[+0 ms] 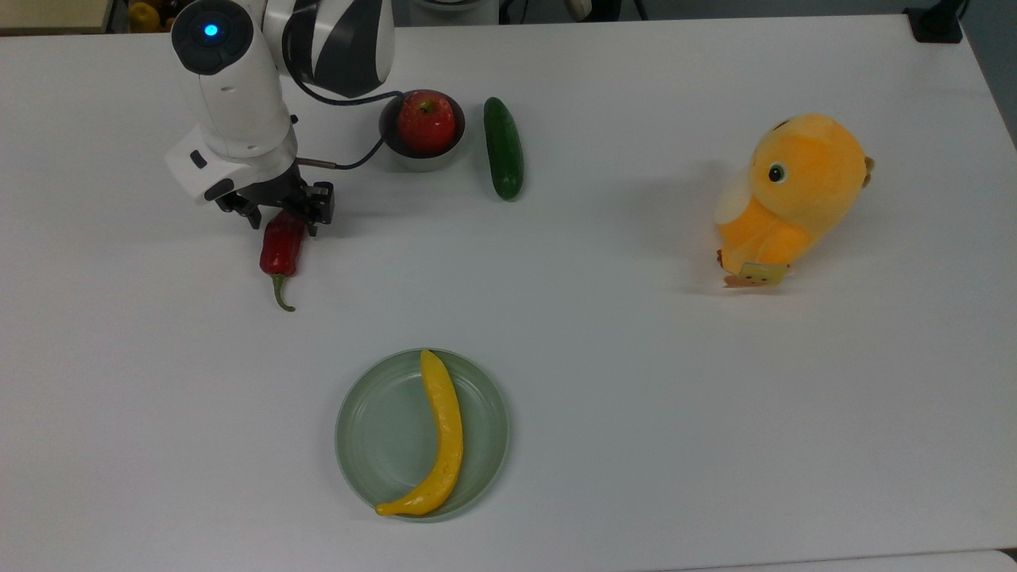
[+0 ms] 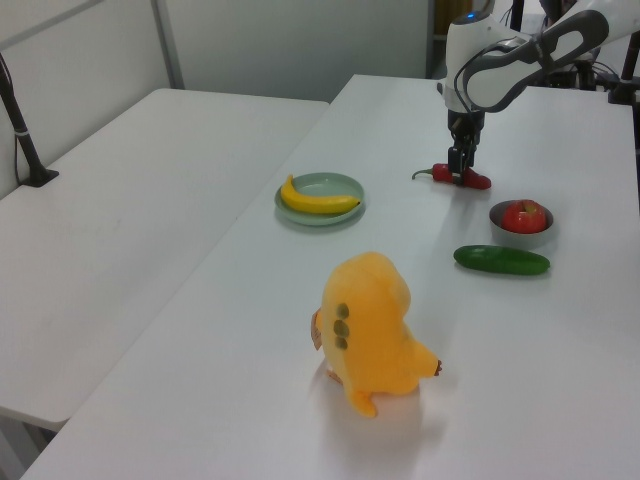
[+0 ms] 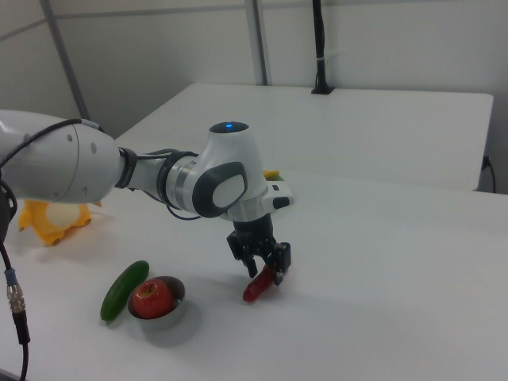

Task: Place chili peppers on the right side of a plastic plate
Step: 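Close the gripper on the red chili pepper, then lift the chili pepper and carry it beside the green plate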

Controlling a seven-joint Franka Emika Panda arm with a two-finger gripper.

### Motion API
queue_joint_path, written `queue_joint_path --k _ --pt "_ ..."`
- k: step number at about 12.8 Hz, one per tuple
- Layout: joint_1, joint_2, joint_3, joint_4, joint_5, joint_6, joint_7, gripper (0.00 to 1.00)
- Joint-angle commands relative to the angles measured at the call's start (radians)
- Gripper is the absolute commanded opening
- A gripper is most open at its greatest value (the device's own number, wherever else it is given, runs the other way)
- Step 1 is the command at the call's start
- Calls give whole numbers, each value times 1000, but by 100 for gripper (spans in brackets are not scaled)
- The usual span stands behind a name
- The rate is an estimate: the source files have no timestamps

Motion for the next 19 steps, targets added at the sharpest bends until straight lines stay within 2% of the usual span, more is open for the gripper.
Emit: queue_joint_path --k 1,2,4,7,10,12,13,15,16,19 --pt "1 -5 -5 -13 -11 21 -35 39" --pt "1 -5 -5 -13 -11 21 -37 27" --pt "1 -5 -4 -13 -11 21 -35 12" --pt "1 -6 -5 4 -10 19 -35 9" --pt "1 -3 -4 67 7 48 -46 9" --pt "2 18 4 99 13 151 -39 9" --pt "2 46 7 143 39 191 -34 9" --pt "5 113 15 232 134 290 -19 5" --pt "5 133 19 248 156 338 -5 5" --pt "5 220 44 306 164 523 99 5"
